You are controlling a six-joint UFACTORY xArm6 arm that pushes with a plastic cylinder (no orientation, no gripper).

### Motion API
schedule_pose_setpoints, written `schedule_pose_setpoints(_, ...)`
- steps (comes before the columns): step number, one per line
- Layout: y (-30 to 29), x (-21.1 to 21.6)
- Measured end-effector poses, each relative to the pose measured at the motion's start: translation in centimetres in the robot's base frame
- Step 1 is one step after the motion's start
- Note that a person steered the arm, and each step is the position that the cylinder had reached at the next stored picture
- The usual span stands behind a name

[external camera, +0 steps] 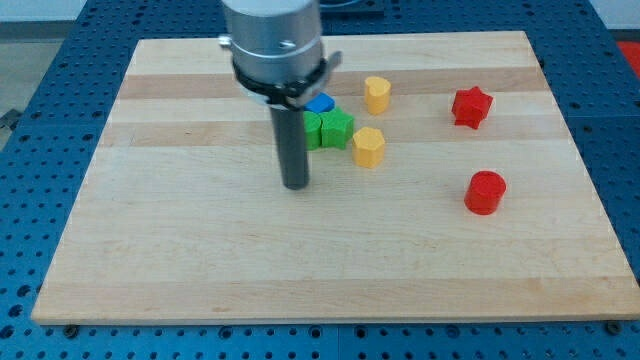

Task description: Move the red circle to the bottom center of the board

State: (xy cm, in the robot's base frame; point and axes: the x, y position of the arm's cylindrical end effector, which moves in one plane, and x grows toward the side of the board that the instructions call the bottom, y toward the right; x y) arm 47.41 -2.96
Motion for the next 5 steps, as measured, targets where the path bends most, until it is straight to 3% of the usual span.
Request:
schedule_pose_setpoints(1,4.9,0.7)
schedule_pose_setpoints(3,11.9,-4.1)
schedule_pose_setpoints(5,16.9,0.5)
